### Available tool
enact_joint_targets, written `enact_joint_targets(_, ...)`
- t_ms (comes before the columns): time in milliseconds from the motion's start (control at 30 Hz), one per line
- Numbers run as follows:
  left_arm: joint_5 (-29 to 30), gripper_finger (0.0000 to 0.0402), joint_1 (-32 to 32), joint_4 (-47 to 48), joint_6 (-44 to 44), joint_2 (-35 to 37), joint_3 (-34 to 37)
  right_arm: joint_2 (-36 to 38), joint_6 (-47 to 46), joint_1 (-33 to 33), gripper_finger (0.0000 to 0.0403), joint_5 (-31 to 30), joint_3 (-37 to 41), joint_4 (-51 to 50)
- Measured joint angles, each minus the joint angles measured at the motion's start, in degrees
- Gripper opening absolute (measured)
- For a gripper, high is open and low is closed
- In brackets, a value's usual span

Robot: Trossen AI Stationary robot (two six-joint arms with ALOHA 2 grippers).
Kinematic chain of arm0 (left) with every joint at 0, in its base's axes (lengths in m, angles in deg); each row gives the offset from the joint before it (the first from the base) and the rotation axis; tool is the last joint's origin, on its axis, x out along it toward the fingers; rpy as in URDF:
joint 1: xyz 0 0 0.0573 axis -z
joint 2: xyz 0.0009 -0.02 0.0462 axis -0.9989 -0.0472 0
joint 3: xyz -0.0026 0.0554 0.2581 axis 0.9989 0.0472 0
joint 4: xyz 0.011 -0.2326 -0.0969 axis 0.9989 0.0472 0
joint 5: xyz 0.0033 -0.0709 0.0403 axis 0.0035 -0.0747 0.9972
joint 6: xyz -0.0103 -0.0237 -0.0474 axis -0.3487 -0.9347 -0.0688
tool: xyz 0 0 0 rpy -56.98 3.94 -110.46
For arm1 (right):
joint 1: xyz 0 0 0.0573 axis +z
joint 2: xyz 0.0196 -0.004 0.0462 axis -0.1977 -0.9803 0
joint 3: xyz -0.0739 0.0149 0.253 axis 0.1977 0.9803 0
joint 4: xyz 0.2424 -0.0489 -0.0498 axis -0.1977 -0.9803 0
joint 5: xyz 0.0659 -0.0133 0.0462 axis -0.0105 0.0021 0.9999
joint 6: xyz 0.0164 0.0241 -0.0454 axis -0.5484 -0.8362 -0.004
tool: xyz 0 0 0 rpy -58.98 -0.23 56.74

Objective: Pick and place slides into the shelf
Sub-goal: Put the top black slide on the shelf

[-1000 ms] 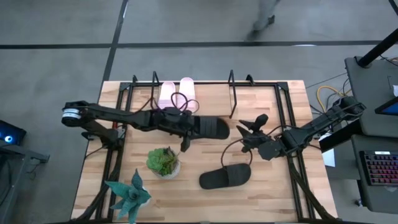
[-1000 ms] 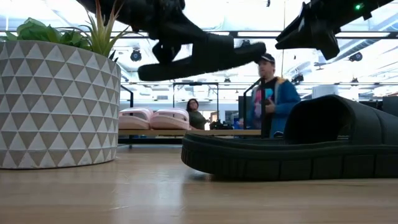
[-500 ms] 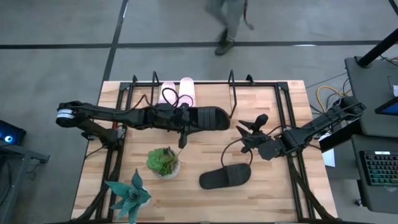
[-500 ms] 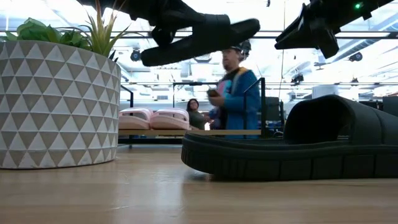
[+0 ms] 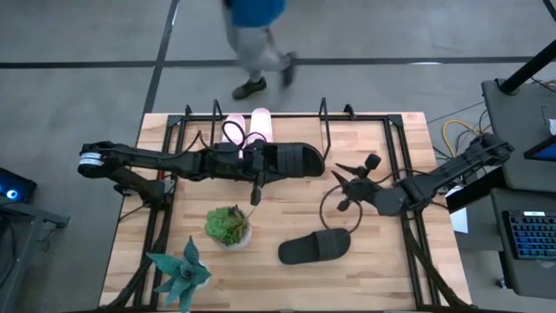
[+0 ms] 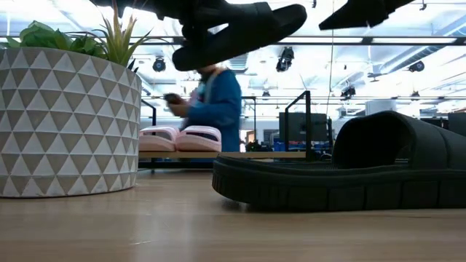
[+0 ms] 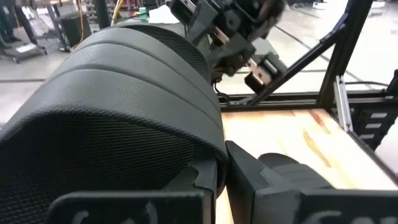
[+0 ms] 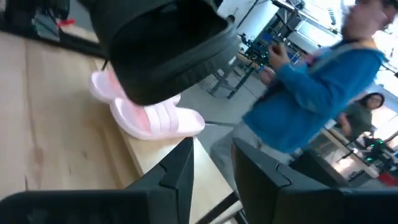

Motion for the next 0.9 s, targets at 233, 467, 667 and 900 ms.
enact_joint_targets(233, 1.4, 0.0, 0.0, 0.0, 6.0, 0.0, 0.0, 4.8, 0.2, -0.8, 0.013, 8.5, 0.1, 3.0)
enact_joint_targets(467, 6.9, 0.0, 0.0, -0.1, 13.3, 0.0, 0.0, 7.2, 2.8, -4.5, 0.0194, 11.7, 0.1, 5.8)
enact_joint_targets(667, 14.9, 0.0, -0.1, -2.7, 22.1, 0.0, 0.0, 6.5, 8.4, -5.8, 0.0216, 25.4, -0.5, 12.6)
enact_joint_targets(900, 14.9, 0.0, 0.1, -7.6, 29.0, -0.1, 0.0, 3.1, 9.1, -10.5, 0.0205, 32.4, -2.4, 16.0)
